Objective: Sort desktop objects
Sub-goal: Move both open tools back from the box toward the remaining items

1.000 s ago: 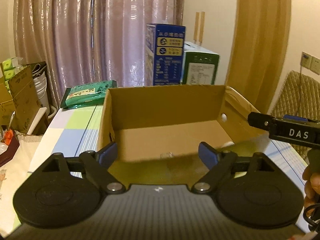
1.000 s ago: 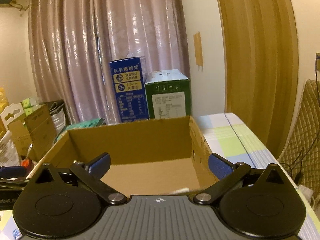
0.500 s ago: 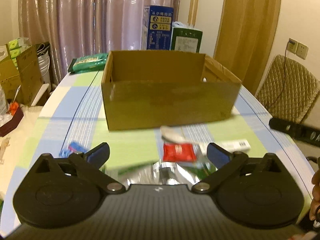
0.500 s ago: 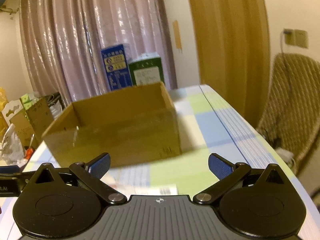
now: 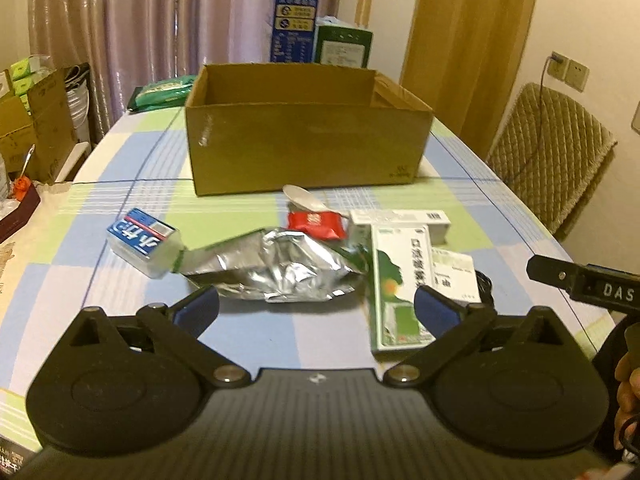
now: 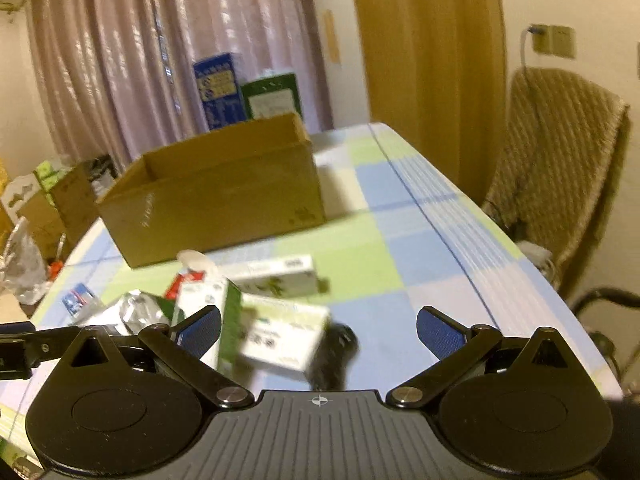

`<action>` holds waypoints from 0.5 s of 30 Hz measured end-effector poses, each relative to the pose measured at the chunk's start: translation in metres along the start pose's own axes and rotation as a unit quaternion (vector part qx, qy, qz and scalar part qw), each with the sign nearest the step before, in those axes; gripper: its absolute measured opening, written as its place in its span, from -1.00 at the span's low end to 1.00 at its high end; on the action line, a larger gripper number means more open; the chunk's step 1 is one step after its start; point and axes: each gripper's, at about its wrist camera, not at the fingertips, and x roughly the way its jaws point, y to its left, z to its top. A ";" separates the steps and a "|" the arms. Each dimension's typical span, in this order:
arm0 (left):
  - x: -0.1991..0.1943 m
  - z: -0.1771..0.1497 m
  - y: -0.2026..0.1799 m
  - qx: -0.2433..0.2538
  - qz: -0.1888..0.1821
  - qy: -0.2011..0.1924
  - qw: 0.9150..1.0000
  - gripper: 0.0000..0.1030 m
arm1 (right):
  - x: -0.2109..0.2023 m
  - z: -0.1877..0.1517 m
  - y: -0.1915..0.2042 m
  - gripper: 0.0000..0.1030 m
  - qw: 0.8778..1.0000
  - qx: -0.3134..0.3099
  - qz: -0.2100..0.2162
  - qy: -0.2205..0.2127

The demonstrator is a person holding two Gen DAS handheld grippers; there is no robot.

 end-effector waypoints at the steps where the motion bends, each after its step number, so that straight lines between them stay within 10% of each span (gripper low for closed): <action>1: 0.002 -0.001 -0.003 0.002 -0.002 0.003 1.000 0.98 | 0.000 0.000 -0.002 0.97 1.000 0.005 -0.004 0.004; 15: 0.028 -0.012 -0.025 0.030 -0.020 0.034 0.999 0.85 | 0.014 -0.008 -0.016 0.96 0.999 0.015 -0.028 0.033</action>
